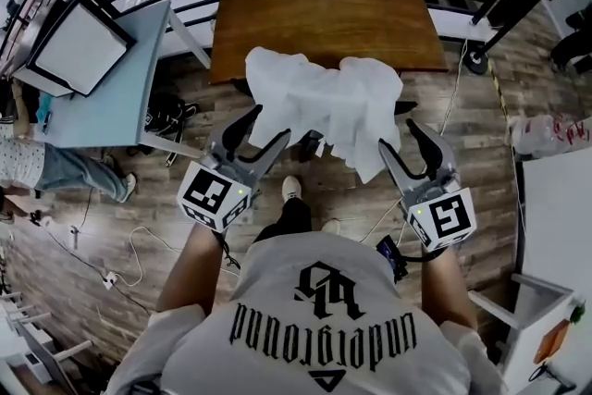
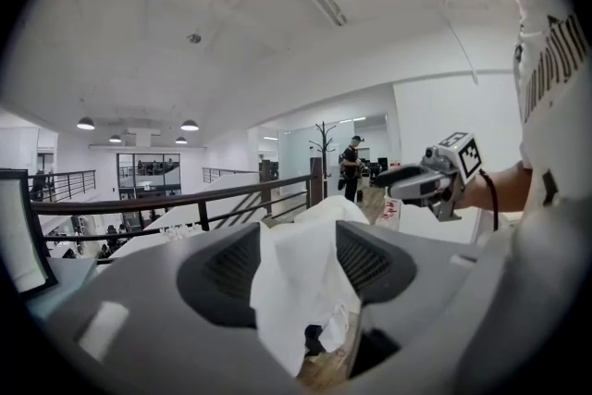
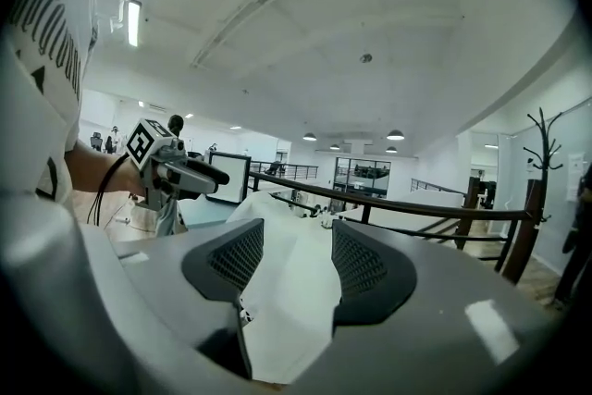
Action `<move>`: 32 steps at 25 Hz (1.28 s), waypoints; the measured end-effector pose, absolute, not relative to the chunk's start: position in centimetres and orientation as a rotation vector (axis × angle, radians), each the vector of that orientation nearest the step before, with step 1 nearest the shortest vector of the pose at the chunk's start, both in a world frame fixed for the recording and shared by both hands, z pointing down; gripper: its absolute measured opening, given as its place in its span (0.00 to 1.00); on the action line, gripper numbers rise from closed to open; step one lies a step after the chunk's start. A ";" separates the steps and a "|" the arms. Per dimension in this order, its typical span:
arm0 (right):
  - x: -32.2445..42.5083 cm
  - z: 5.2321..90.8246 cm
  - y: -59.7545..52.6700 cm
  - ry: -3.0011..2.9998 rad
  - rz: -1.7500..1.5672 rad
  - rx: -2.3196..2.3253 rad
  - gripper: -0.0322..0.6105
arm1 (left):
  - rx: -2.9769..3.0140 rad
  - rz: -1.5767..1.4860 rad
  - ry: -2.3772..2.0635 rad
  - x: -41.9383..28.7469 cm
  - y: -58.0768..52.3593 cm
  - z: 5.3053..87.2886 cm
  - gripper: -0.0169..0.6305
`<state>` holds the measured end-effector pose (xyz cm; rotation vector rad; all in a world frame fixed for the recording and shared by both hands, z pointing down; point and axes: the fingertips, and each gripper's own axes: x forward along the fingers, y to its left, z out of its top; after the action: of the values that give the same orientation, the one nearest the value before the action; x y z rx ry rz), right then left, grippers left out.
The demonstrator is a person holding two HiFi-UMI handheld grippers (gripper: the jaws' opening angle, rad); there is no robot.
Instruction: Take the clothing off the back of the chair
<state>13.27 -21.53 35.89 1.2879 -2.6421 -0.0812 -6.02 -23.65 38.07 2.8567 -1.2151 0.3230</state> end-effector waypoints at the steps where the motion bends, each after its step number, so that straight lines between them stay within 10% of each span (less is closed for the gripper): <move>1: 13.3 36.4 -22.1 -2.631 -0.064 1.294 0.38 | 2.851 0.334 -1.212 -6.1 -24.4 38.4 0.47; 26: 11.4 43.2 -28.1 -2.470 0.159 1.368 0.47 | 2.651 0.413 -1.186 -8.3 -30.9 45.4 0.59; 32: 12.4 43.2 -28.1 -2.421 0.131 1.427 0.20 | 2.658 0.410 -1.224 -8.6 -30.9 45.1 0.27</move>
<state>12.40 -28.15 43.20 1.4271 -2.4212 0.1307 -8.59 -30.93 45.14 2.6576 -1.2239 0.4098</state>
